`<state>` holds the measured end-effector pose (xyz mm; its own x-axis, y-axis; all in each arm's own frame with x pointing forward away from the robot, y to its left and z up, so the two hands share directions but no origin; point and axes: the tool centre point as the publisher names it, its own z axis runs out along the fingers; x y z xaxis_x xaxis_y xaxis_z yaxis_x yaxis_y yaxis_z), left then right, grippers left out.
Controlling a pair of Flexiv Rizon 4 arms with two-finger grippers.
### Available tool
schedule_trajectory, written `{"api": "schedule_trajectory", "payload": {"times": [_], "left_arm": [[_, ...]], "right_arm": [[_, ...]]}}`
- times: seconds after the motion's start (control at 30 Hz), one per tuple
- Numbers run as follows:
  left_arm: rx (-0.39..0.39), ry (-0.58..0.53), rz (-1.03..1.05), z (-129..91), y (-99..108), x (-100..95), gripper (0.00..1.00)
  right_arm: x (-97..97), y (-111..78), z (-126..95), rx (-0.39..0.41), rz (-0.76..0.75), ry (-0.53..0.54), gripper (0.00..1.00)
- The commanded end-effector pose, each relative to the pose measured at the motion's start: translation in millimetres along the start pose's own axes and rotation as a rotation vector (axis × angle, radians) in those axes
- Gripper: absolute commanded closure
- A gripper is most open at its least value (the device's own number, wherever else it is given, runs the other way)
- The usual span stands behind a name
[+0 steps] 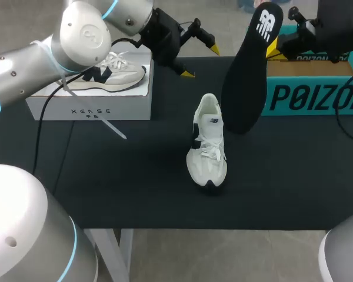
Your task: Take the shoe out of the shoebox, open the shoe tongue, remove and reinsert the insole, then place the shoe into the shoebox
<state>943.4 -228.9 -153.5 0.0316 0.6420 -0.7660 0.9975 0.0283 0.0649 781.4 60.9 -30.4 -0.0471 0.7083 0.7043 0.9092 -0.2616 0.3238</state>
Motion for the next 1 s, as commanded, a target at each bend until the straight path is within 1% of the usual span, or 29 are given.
{"api": "schedule_trajectory", "payload": {"times": [0.03, 0.13, 0.23, 0.33, 0.4, 0.5, 0.57, 0.63, 0.7, 0.77, 0.83, 0.87, 0.93, 1.0], "left_arm": [[-0.040, -0.069, 0.056, -27.7, -14.0, 1.3, 0.00], [-0.062, -0.113, 0.096, -34.7, -21.1, -2.6, 0.00], [-0.047, -0.173, 0.130, -37.9, -26.5, -2.2, 0.00], [-0.045, -0.214, 0.158, -39.6, -30.7, -2.4, 0.00], [-0.041, -0.247, 0.174, -41.3, -33.1, -3.2, 0.00], [-0.032, -0.262, 0.186, -42.2, -35.4, -11.2, 0.00], [-0.004, -0.278, 0.213, -42.2, -37.3, -18.3, 0.00], [0.040, -0.315, 0.247, -41.8, -39.1, -23.7, 0.00], [0.065, -0.346, 0.269, -41.1, -40.2, -25.9, 0.00], [0.073, -0.361, 0.287, -39.0, -42.9, -29.9, 0.00], [0.050, -0.358, 0.297, -36.3, -46.5, -34.2, 0.00], [0.038, -0.362, 0.321, -35.1, -48.5, -35.9, 0.00], [-0.017, -0.342, 0.346, -31.8, -55.5, -38.5, 0.00], [-0.043, -0.343, 0.374, -28.9, -61.6, -40.0, 0.00]], "right_arm": [[-14.0, 26.6, 26.6, 0.071, 0.066, 0.089, 1.00], [-17.3, 43.3, 33.0, 0.079, 0.067, 0.083, 1.00], [-19.8, 58.7, 36.9, 0.090, 0.055, 0.078, 1.00], [-20.9, 69.7, 41.2, 0.124, 0.044, 0.072, 1.00], [-23.0, 74.6, 46.7, 0.161, 0.040, 0.062, 1.00], [-26.7, 79.0, 55.0, 0.219, 0.022, 0.030, 1.00], [-26.9, 81.5, 58.8, 0.249, 0.003, 0.032, 1.00], [-27.9, 84.6, 62.0, 0.274, -0.013, 0.036, 1.00], [-28.2, 87.5, 65.0, 0.305, -0.029, 0.041, 1.00], [-29.2, 89.5, 68.9, 0.343, -0.040, 0.032, 1.00], [-31.1, 91.7, 73.5, 0.387, -0.051, 0.020, 1.00], [-31.4, 92.6, 74.8, 0.392, -0.051, 0.016, 1.00], [-33.3, 95.9, 79.0, 0.416, -0.049, -0.003, 1.00], [-33.5, 97.7, 83.2, 0.444, -0.047, -0.007, 1.00]]}}
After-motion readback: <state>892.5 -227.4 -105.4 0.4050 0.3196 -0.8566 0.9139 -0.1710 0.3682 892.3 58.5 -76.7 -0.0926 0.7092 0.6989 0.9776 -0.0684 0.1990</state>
